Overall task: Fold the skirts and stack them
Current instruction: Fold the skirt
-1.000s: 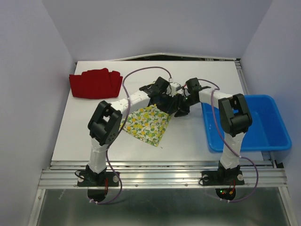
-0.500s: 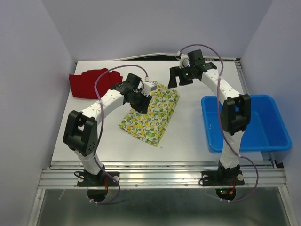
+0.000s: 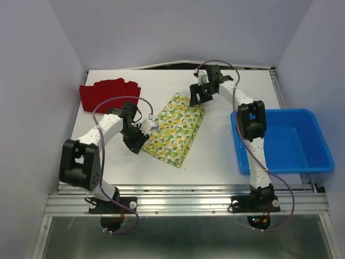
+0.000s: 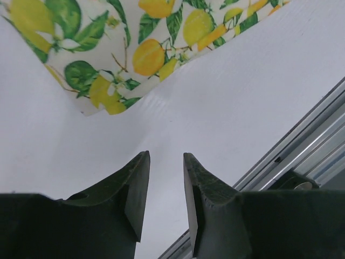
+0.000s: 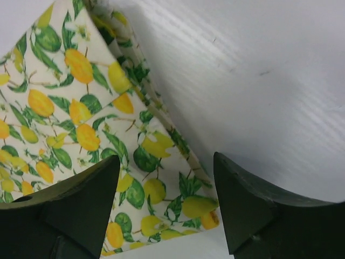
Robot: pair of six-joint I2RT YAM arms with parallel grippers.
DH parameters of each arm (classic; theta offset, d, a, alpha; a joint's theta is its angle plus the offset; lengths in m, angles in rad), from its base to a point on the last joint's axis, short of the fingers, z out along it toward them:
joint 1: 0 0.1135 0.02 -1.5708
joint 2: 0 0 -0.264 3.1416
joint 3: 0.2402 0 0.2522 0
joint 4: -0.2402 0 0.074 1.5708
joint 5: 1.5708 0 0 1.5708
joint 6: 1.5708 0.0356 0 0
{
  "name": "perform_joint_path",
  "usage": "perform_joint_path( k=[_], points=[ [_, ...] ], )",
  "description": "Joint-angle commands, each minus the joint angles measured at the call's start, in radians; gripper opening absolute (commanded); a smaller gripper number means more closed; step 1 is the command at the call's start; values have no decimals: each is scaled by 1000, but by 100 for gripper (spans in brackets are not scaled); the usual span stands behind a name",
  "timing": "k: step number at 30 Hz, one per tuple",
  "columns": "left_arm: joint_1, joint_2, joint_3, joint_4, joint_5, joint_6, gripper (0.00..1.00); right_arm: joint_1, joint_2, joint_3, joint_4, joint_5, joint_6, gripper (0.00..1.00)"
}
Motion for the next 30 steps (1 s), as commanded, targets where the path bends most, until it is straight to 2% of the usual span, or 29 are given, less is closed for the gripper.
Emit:
perform_joint_path(
  k=[1,10,11,13,14,16,18,19,20,24,26,28,29,30],
  points=[
    [38,79,-38,79,3,-48,42,5,-90,-176,-22,-66,-6,72],
    [80,296,118,358,61,-327,40,5,-363,-629,27,-79,50,70],
    [80,346,149,404,57,-350,40,5,-413,-696,29,-85,56,71],
    [80,447,308,439,65,-400,39,5,-489,-790,26,-95,63,72],
    [80,484,309,449,69,-413,39,5,-489,-790,21,-105,61,72],
    [80,561,475,462,77,-444,39,5,-558,-865,15,-137,55,74],
    [79,690,705,443,89,-452,40,15,-618,-916,10,-160,31,77],
    [79,733,783,421,83,-467,40,32,-633,-925,1,-164,17,81],
    [82,813,948,406,65,-470,41,54,-648,-933,-2,-165,-17,84],
    [97,900,1219,332,74,-476,46,98,-701,-921,-88,-183,-139,100],
    [103,833,1208,326,71,-478,46,98,-721,-890,-186,-204,-204,100],
    [112,744,1069,358,51,-472,46,98,-737,-835,-304,-243,-310,100],
    [115,640,928,370,26,-470,46,98,-745,-812,-342,-256,-392,100],
    [121,583,851,379,28,-472,46,98,-750,-785,-378,-293,-429,100]
  ],
)
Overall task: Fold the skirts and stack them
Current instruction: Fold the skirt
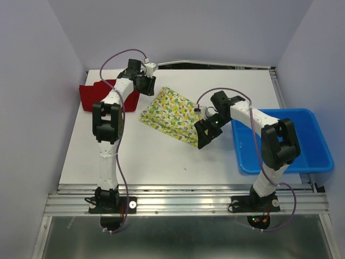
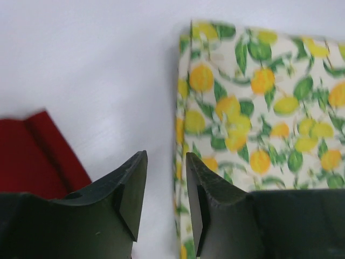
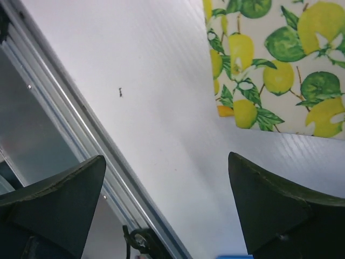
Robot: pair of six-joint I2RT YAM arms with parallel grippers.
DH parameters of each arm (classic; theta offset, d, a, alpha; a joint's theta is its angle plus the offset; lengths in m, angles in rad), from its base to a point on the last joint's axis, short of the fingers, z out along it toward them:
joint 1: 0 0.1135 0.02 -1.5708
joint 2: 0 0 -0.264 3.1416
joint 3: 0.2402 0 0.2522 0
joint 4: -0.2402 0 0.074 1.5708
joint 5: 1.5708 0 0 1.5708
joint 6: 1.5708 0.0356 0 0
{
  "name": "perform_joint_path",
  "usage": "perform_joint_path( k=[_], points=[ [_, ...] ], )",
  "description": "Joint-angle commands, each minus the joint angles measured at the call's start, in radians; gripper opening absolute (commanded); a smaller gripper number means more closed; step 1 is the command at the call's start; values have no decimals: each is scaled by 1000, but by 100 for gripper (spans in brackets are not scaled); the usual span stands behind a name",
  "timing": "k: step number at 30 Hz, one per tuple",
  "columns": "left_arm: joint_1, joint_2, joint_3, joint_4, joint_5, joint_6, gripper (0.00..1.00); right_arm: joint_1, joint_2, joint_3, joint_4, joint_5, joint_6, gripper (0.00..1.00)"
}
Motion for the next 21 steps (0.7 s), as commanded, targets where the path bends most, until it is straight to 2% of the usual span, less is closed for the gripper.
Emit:
perform_joint_path(
  k=[1,2,3,5,6,7,9,10,11,12,15,16,21],
  points=[
    [36,-396,-286,3,-27,-12,46,-7,-69,178,-252,-113,-247,97],
    [39,-446,-363,12,-30,-22,46,-7,-70,213,-276,-124,-265,96],
    [44,-497,-503,18,-27,-28,46,-7,-69,253,-291,-133,-278,94],
    [46,-612,-671,18,-31,-40,44,-7,-52,359,-278,-136,-234,91],
    [46,-643,-721,17,-36,-49,43,-7,-49,381,-239,-123,-182,89],
    [46,-664,-759,8,-36,-57,43,-7,-44,390,-111,-62,-78,85],
    [46,-697,-842,-3,-38,-66,41,-33,-27,389,32,15,-5,79],
    [46,-697,-860,-14,-36,-69,37,-46,15,398,154,97,59,73],
    [46,-692,-876,-12,-31,-78,35,-70,52,419,195,132,88,70],
    [46,-687,-899,-11,-28,-92,32,-81,150,507,221,190,133,68],
    [40,-658,-913,6,-5,-135,23,-119,321,698,232,253,196,63],
    [27,-643,-913,15,-1,-138,21,-128,412,808,233,270,208,60],
    [-8,-605,-901,46,8,-144,18,-139,563,939,270,345,247,57]
  ],
)
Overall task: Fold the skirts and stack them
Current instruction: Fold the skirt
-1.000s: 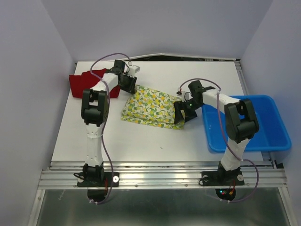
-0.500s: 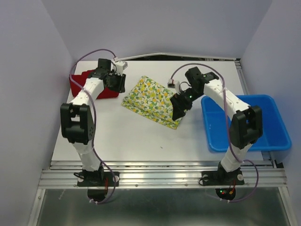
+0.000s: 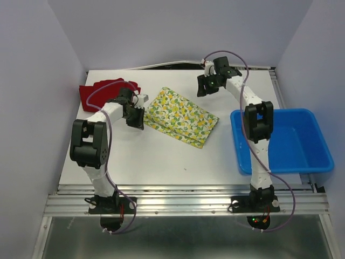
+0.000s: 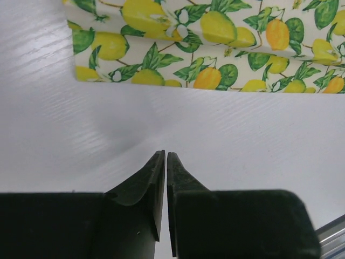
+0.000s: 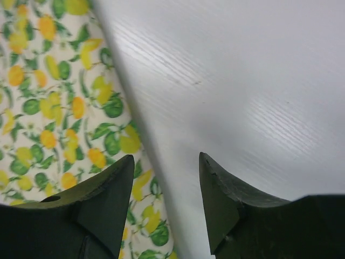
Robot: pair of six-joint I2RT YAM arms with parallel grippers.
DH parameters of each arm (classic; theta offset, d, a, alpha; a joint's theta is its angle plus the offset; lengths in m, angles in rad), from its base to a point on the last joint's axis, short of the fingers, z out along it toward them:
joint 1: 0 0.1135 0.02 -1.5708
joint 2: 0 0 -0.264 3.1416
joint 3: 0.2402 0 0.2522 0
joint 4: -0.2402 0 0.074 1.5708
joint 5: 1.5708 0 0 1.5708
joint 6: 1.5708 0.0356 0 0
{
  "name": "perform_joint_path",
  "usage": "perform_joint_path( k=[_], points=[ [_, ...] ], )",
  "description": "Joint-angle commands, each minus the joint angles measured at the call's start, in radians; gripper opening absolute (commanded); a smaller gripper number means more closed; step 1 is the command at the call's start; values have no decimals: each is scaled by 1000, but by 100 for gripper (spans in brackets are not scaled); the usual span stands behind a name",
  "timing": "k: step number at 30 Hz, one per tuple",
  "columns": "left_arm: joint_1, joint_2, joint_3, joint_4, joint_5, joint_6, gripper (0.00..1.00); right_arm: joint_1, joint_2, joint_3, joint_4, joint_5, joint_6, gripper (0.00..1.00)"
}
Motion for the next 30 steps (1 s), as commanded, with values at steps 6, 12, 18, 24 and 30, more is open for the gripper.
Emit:
perform_joint_path(
  k=[6,12,18,24,30],
  points=[
    [-52,108,53,74,26,-32,17,-4,-29,-151,172,63,49,56],
    [-53,257,222,92,7,-34,14,-4,-202,-500,223,1,81,53],
    [-55,371,413,77,3,-28,13,55,-352,-748,234,-63,121,53],
    [-38,331,438,61,17,-6,15,114,-446,-800,181,-126,107,55],
    [-18,77,300,158,142,-67,25,114,-514,-731,144,-222,72,55]
  ],
)
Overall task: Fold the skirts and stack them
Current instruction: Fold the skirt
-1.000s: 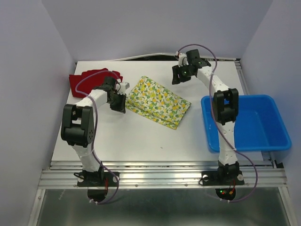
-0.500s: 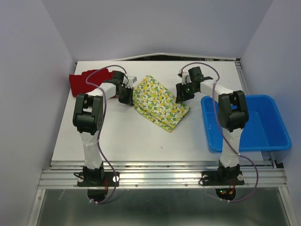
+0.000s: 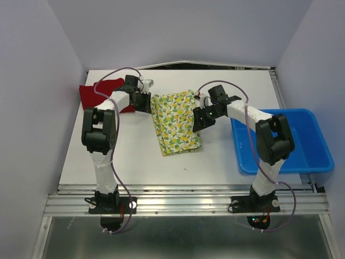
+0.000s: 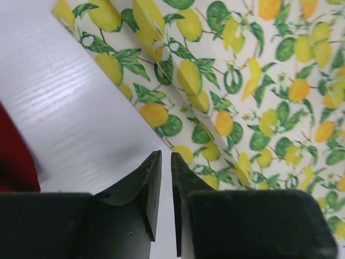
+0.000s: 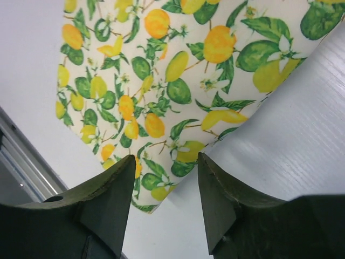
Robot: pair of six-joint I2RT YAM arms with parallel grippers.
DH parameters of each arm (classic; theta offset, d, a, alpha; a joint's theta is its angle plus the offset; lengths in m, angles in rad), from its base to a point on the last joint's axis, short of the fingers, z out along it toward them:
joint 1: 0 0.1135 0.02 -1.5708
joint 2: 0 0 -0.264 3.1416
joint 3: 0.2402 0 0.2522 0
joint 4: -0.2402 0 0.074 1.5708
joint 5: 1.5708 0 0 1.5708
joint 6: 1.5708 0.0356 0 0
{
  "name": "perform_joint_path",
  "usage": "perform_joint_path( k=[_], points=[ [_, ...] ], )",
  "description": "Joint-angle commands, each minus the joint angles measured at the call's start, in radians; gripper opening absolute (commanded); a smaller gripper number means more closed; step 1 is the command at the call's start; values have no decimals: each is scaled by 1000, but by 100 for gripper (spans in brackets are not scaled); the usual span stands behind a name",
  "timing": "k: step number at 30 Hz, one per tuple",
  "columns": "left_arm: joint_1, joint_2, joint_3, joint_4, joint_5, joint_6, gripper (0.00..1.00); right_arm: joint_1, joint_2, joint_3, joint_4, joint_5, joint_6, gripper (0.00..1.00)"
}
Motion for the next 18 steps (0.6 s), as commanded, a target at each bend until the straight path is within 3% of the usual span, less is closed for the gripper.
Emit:
perform_joint_path(
  k=[1,4,11,18],
  points=[
    [2,-233,-47,77,134,-42,27,-12,-89,82,13,-81,-13,55],
    [-56,-239,-30,80,170,-85,27,-12,-74,91,54,-65,-16,54],
    [-159,-74,36,70,183,-105,20,-12,24,139,114,-12,-39,51],
    [-40,-13,-41,82,183,-112,10,-12,36,131,157,-85,21,51]
  ],
)
